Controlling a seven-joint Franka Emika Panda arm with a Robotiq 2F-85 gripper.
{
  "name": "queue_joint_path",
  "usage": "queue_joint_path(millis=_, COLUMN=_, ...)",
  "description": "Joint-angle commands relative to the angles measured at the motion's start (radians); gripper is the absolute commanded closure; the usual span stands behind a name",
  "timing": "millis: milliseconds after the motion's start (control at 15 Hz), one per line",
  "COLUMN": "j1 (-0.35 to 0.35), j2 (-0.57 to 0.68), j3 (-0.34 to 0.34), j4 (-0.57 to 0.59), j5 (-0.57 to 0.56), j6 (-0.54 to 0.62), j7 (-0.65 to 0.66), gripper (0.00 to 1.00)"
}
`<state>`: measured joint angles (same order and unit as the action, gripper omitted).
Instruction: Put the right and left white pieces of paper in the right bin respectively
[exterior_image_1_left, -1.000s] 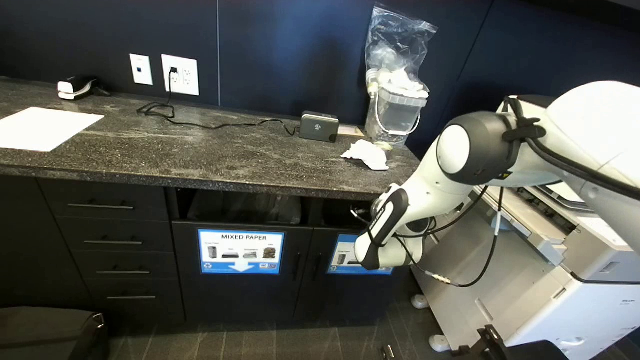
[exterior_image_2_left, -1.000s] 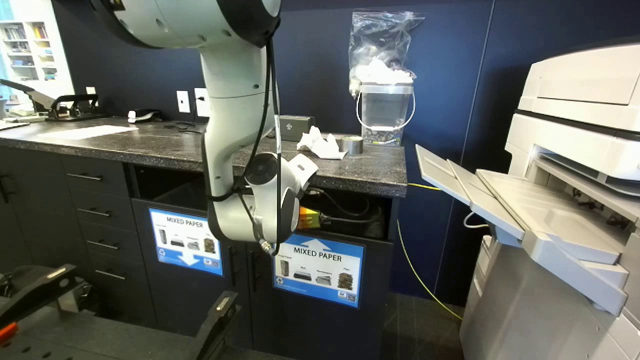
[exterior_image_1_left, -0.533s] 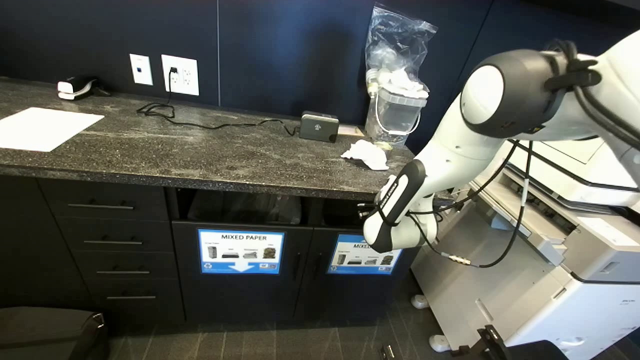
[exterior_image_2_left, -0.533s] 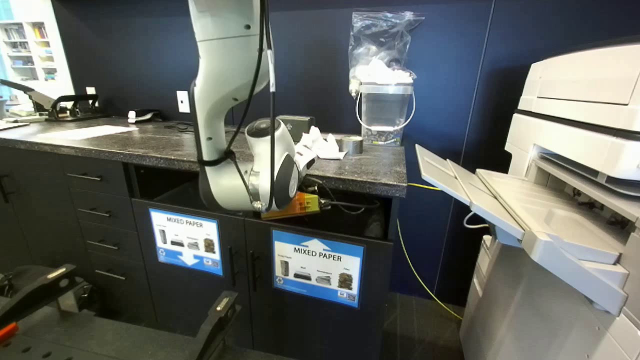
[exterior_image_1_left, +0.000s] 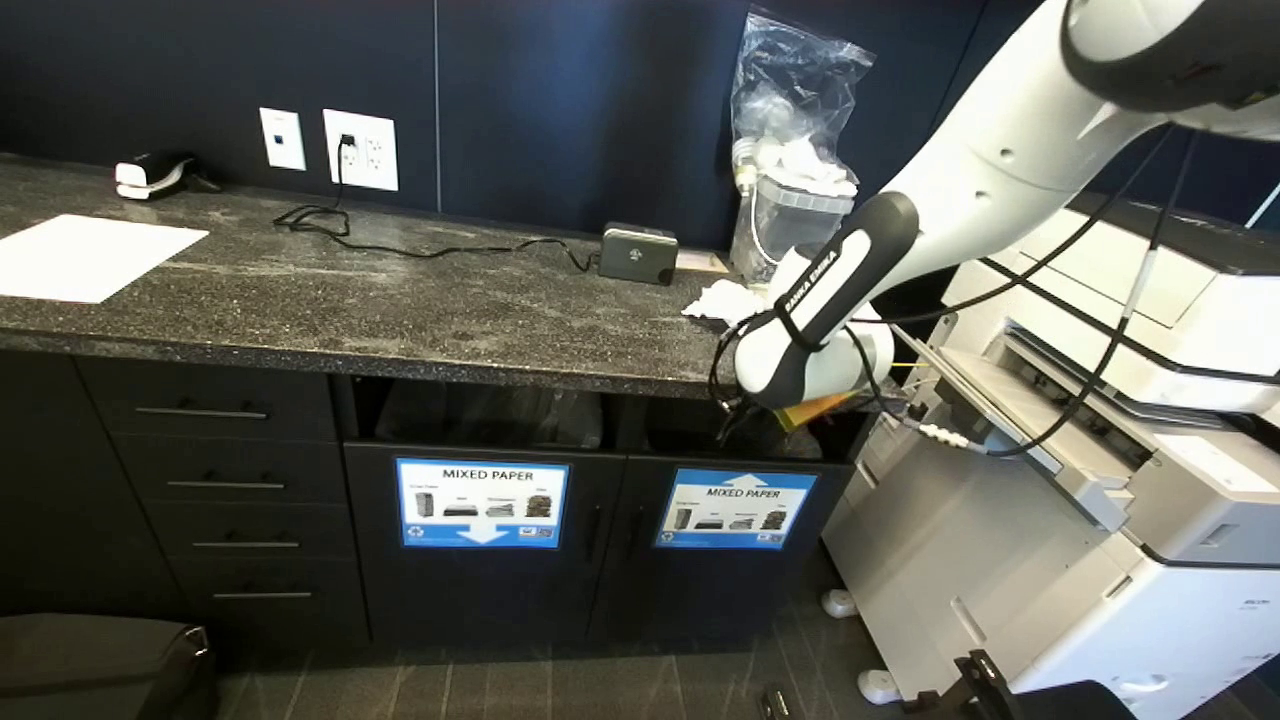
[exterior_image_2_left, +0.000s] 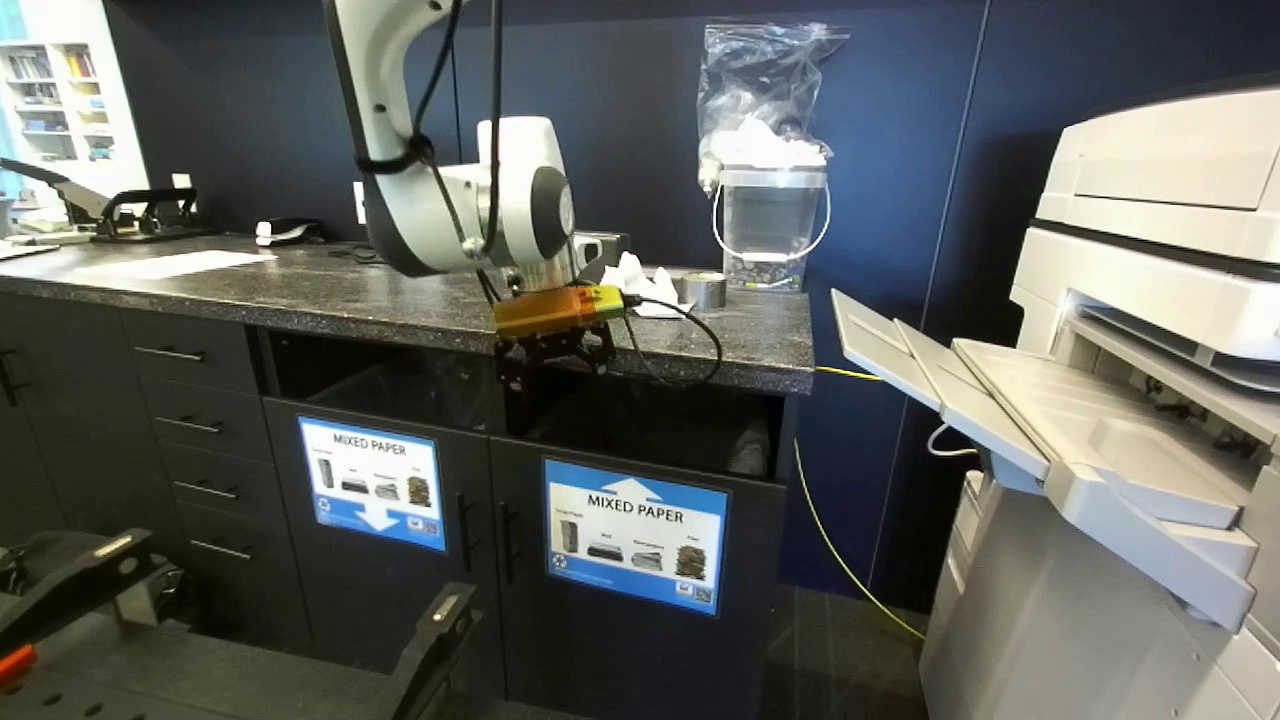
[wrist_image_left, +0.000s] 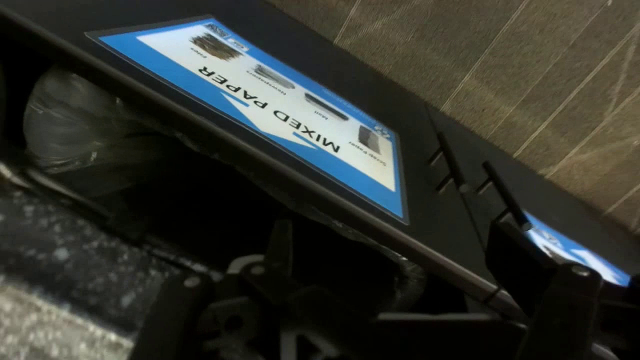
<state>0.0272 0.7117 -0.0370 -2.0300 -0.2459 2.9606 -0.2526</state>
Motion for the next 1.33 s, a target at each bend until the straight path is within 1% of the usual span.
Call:
queue_joint_path(millis=0, j1=-0.047, j2=-0.165, j3=0.093, j4=-0.032, j5=-0.011, j6=-0.286, j7=-0.125, gripper=0.00)
queue_joint_path(millis=133, j1=-0.039, j2=-0.221, j3=0.112, j4=0.008, j5=-0.010, j6=-0.461, j7=-0.184, gripper=0.00)
queue_joint_path(millis=200, j1=-0.030, j2=-0.240, j3=0.111, j4=0.025, j5=-0.013, j6=-0.514, j7=-0.196, gripper=0.00)
queue_joint_path(millis=333, j1=-0.022, j2=-0.270, j3=0.112, j4=0.067, j5=-0.012, j6=-0.565, j7=-0.204, gripper=0.00)
queue_joint_path(millis=533, j1=-0.031, j2=-0.272, j3=0.115, j4=0.122, j5=0.020, j6=-0.490, j7=-0.174, gripper=0.00)
queue_joint_path(millis=667, j1=-0.036, j2=-0.246, j3=0.113, j4=0.162, j5=0.047, j6=-0.407, j7=-0.140, gripper=0.00)
queue_joint_path(millis=933, j1=-0.048, j2=-0.171, j3=0.109, j4=0.219, j5=0.087, j6=-0.187, j7=-0.095, gripper=0.00)
queue_joint_path(millis=1067, j1=-0.039, j2=-0.117, j3=0.089, j4=0.257, j5=0.070, j6=-0.062, j7=-0.062, gripper=0.00)
queue_joint_path(millis=1267, j1=-0.006, j2=-0.028, j3=0.034, j4=0.318, j5=0.027, j6=0.129, j7=-0.030, gripper=0.00)
